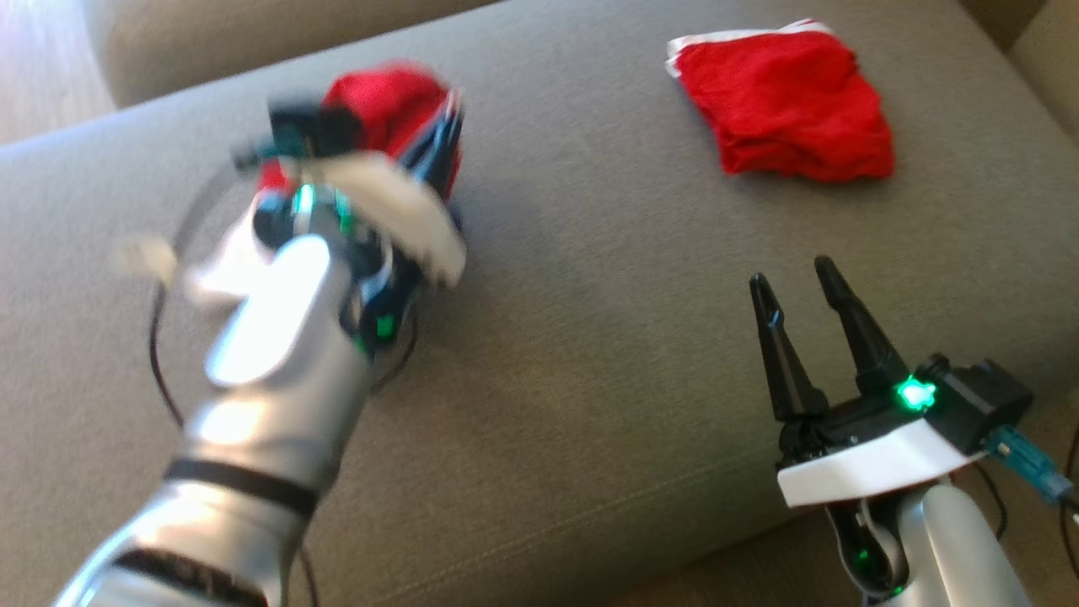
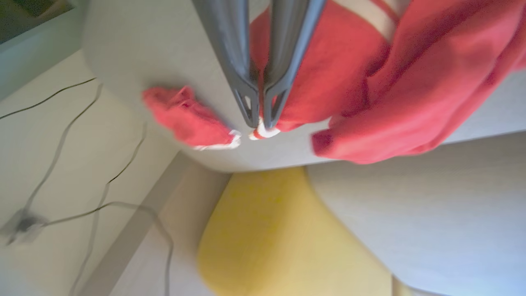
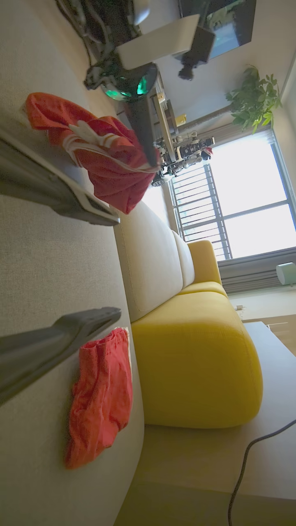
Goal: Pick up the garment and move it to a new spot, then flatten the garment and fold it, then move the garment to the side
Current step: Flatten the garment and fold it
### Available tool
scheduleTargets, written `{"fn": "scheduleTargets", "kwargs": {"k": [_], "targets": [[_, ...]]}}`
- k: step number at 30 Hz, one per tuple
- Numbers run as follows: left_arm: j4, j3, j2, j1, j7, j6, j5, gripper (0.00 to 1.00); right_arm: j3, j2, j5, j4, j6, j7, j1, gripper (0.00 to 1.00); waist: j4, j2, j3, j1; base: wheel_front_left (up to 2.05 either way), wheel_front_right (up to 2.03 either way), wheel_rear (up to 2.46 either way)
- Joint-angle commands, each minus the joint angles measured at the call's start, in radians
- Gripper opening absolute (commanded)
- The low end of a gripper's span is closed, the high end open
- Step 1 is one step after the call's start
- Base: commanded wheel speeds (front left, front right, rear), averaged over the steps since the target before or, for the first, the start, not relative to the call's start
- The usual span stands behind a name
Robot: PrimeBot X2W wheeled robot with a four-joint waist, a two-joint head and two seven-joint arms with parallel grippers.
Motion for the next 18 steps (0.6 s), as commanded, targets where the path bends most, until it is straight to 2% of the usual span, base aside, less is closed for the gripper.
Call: {"fn": "scheduleTargets", "kwargs": {"k": [1, 3, 7, 13, 18], "targets": [[-0.067, 0.038, 0.019, -0.086, 0.019, -0.007, -0.035, 0.0, 0.024, -0.006, 0.008, -0.028, 0.0, -0.006, 0.0, 1.0, -0.026, 0.0, -0.027, 0.0, 0.0, 0.0, 0.0], [-0.131, 0.057, 0.019, -0.131, 0.075, -0.006, -0.1, 0.0, 0.025, -0.006, 0.017, -0.028, 0.0, -0.006, 0.003, 1.0, -0.04, 0.0, -0.04, 0.0, 0.0, 0.0, 0.0], [-0.216, 0.112, 0.019, -0.247, 0.122, 0.045, -0.157, 0.0, 0.029, -0.006, 0.032, -0.025, 0.0, -0.006, 0.004, 1.0, -0.067, 0.0, -0.06, 0.0, 0.0, 0.0, 0.0], [-0.249, 0.219, 0.019, -0.401, 0.092, 0.159, -0.255, 0.0, 0.03, -0.006, 0.038, -0.027, 0.0, -0.006, 0.007, 1.0, -0.092, 0.0, -0.076, 0.0, 0.0, 0.0, 0.0], [-0.221, 0.254, 0.047, -0.34, 0.054, 0.221, -0.251, 0.0, 0.012, -0.006, 0.038, -0.03, 0.0, -0.006, 0.014, 1.0, -0.076, 0.0, -0.076, 0.0, 0.0, 0.0, 0.0]]}}
